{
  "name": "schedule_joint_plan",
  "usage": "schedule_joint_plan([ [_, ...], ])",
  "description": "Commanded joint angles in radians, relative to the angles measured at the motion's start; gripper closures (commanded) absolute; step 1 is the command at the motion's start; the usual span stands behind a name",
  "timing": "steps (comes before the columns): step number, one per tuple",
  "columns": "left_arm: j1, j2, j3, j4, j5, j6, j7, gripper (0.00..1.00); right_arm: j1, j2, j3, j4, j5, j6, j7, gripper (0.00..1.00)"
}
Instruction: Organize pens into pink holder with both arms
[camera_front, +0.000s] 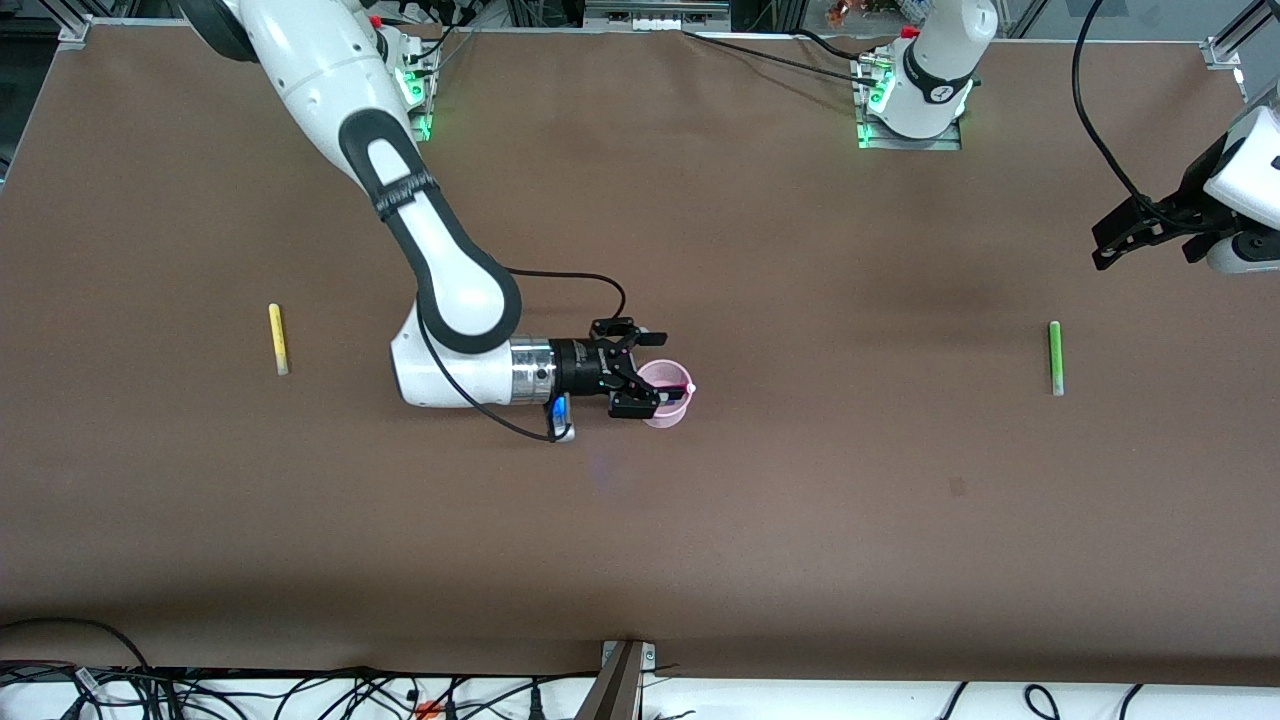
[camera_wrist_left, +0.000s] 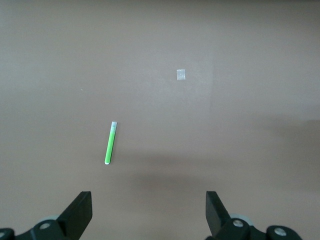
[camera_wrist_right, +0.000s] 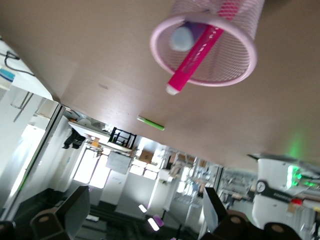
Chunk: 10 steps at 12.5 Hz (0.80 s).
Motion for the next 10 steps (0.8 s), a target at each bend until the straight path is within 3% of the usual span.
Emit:
schedule_joint_plan([
  [1,0.02,-0.025,-0.017,-0.023,-0.017,-0.008,0.02,0.0,0.0,-0.152,-0.046,-0.057,-0.224,-0.013,0.001,0.0],
  [6,0.021,-0.011,-0.017,-0.003,-0.019,-0.008,0.044,0.0,0.0,-0.485,-0.123,-0.191,-0.787,-0.189,-0.027,0.0],
  [8,0.017,0.042,-0.02,0.076,-0.02,-0.051,0.044,0.0,0.0,-0.6,-0.166,-0.247,-0.911,-0.251,-0.106,0.0],
  [10,0.012,0.05,-0.02,0.091,-0.016,-0.063,0.083,0.0,0.0,-0.693,-0.254,-0.266,-0.988,-0.393,-0.311,0.0],
])
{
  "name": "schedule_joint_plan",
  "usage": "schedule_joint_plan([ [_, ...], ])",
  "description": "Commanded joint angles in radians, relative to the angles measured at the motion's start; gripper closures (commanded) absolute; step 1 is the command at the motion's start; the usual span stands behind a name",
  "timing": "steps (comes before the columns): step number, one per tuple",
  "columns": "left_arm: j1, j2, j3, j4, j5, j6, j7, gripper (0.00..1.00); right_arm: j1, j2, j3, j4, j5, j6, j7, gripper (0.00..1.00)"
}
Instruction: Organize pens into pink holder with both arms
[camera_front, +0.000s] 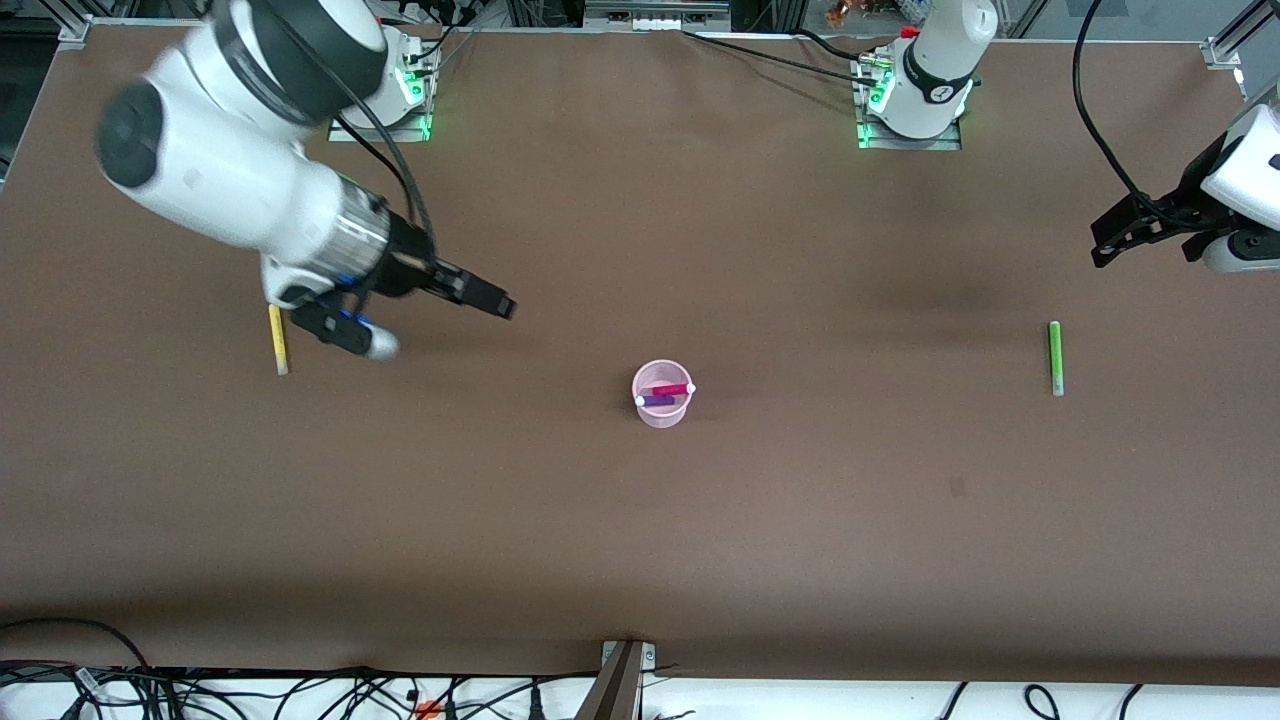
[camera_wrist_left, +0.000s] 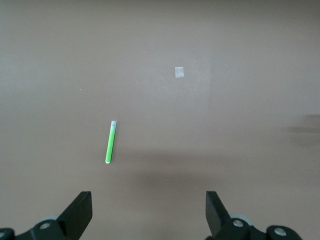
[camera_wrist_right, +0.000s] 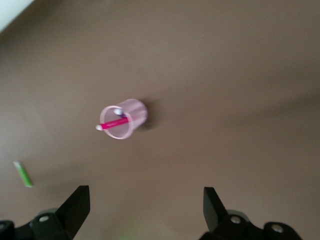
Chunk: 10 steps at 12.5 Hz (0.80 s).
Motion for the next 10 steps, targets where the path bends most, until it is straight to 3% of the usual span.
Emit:
schedule_joint_plan([
  [1,0.007,0.031,-0.012,0.058,-0.019,-0.042,0.118,0.0,0.004,-0.143,-0.112,-0.083,-0.089,-0.147,-0.272,0.0],
  [3,0.007,0.031,-0.012,0.06,-0.02,-0.047,0.115,0.0,-0.01,-0.204,-0.143,-0.086,-0.184,-0.23,-0.421,0.0],
  [4,0.007,0.031,-0.012,0.06,-0.02,-0.05,0.085,0.0,-0.06,-0.224,-0.125,-0.088,-0.21,-0.261,-0.457,0.0],
  [7,0.005,0.03,-0.015,0.061,-0.02,-0.053,0.065,0.0,-0.316,-0.281,0.092,-0.099,-0.301,-0.306,-0.618,0.0],
  [8,0.007,0.033,-0.033,0.066,-0.02,-0.058,0.062,0.0,-0.359,-0.289,0.129,-0.097,-0.312,-0.31,-0.65,0.0],
  [10,0.007,0.031,-0.044,0.067,-0.02,-0.058,0.054,0.0,-0.36,-0.28,0.131,-0.077,-0.349,-0.312,-0.657,0.0],
])
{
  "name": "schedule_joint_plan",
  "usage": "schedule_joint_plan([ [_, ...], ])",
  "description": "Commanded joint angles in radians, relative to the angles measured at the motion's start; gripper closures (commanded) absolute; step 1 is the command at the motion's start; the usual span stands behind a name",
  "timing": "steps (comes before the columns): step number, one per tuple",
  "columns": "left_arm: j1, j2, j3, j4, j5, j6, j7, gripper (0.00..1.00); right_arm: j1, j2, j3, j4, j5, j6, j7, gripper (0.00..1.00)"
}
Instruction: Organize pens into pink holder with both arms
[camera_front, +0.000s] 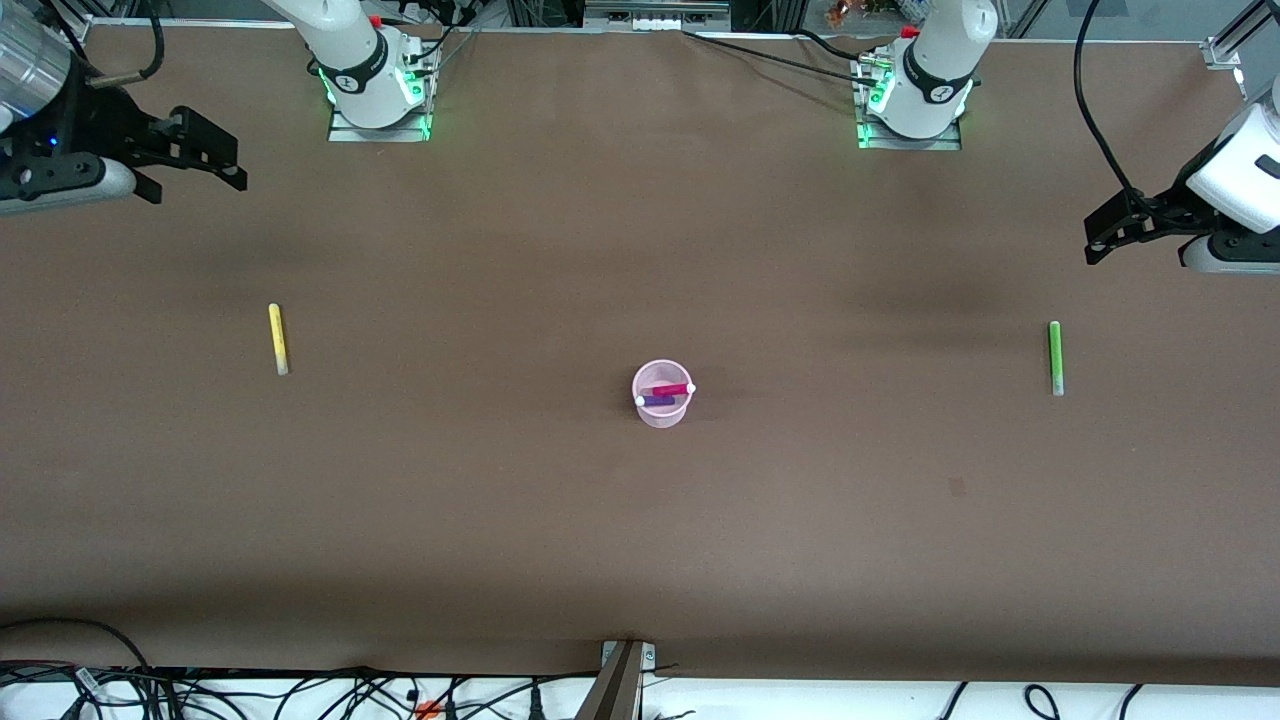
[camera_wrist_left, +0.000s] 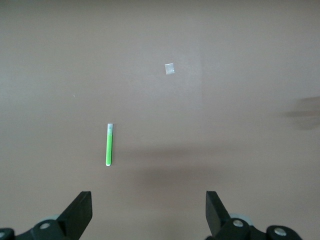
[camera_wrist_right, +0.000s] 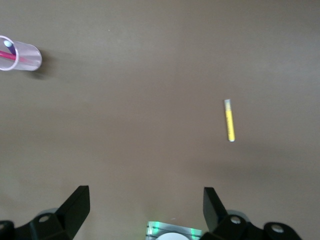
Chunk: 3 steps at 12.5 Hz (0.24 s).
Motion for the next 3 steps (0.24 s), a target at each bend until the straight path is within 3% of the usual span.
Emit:
schedule_joint_plan([
  [1,0.007,0.013,-0.018,0.036,-0.019,-0.028,-0.011,0.0,-0.027,-0.005,0.034,0.003,-0.042,-0.003,-0.031,0.0],
  [3,0.007,0.013,-0.018,0.036,-0.019,-0.029,-0.012,0.0,-0.027,0.012,0.034,0.024,-0.043,-0.003,-0.031,0.0],
])
